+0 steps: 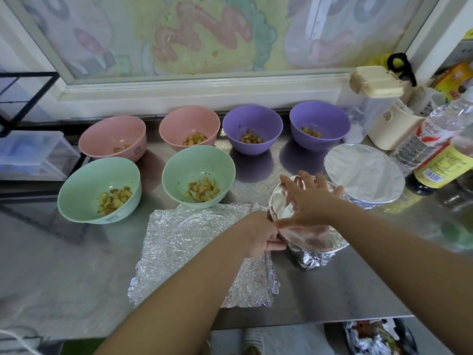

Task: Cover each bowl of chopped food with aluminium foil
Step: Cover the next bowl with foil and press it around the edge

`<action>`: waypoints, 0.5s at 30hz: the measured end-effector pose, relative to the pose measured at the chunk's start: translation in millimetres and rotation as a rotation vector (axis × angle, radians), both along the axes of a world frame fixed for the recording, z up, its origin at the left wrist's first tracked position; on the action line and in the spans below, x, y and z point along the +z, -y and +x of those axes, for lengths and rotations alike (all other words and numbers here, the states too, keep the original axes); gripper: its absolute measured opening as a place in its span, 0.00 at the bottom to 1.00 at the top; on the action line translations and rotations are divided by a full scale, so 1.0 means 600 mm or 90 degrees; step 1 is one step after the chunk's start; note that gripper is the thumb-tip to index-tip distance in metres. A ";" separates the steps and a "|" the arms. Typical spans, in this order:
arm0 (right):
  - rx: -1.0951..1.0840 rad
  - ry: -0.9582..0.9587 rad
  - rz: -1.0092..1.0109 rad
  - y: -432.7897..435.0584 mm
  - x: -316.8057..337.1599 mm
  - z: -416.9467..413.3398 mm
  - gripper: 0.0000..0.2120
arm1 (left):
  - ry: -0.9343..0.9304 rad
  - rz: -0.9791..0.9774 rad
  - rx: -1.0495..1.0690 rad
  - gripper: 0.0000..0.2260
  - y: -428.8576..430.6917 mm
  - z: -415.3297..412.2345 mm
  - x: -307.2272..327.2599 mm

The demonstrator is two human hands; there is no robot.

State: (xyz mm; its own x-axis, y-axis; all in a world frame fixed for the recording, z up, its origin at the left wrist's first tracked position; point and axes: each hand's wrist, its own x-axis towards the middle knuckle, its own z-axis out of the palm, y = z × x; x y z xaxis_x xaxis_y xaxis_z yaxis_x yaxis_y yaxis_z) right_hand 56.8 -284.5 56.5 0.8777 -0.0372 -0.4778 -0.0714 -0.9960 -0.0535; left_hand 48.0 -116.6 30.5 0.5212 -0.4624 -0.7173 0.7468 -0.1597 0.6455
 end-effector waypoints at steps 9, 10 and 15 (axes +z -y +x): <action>0.003 0.006 -0.008 -0.004 0.000 -0.004 0.64 | -0.077 -0.140 -0.072 0.23 -0.031 0.027 0.000; 0.002 0.006 -0.009 -0.003 -0.001 -0.003 0.65 | -0.078 -0.142 -0.083 0.21 -0.031 0.028 0.001; 0.004 0.007 -0.011 -0.004 -0.004 -0.004 0.64 | -0.079 -0.149 -0.134 0.25 -0.028 0.036 0.009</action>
